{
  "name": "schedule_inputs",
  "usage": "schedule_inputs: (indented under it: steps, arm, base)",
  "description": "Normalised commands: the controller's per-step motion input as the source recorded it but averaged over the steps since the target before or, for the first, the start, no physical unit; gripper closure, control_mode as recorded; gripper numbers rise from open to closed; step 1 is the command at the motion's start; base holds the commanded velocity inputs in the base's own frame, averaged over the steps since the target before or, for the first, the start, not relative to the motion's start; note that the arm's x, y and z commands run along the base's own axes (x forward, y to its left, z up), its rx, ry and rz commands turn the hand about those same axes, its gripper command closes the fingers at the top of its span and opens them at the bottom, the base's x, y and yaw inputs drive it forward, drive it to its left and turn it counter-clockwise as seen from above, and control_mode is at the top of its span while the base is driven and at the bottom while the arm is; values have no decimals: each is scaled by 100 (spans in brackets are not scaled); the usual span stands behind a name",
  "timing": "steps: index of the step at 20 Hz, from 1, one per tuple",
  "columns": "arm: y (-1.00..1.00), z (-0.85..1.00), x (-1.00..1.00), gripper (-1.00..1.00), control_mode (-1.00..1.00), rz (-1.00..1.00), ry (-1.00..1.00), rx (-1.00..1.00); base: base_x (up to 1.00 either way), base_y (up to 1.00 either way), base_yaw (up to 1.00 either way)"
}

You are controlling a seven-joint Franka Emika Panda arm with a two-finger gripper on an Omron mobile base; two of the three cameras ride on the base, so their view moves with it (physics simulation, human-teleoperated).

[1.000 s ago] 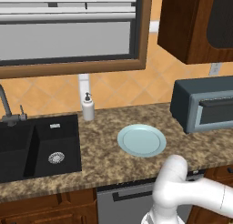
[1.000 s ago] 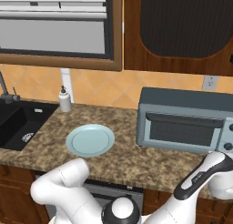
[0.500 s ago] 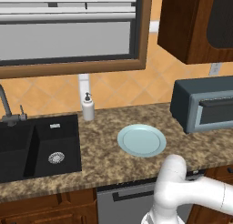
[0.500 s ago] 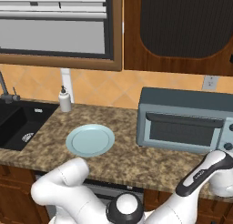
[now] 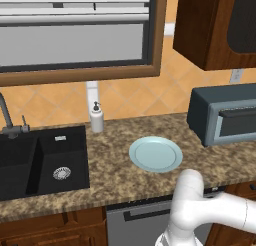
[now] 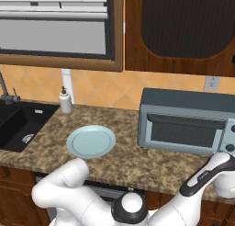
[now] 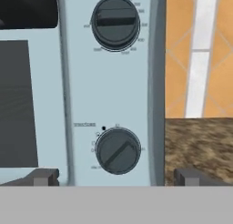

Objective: Pick up the kebab skewer and baguette bread, and place them inside the toaster oven. Close the toaster oven door and start by setting the timer.

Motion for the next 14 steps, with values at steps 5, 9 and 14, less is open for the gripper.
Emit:
schedule_inputs:
  steps: [5,9,14]
  arm:
    - [0,0,26,-100,-100,0,0,0]
    - [0,0,21,-100,-100,0,0,0]
    - [0,0,9,-100,-100,0,0,0]
  base:
    - [0,0,0]
    - [0,0,0]
    - [0,0,0]
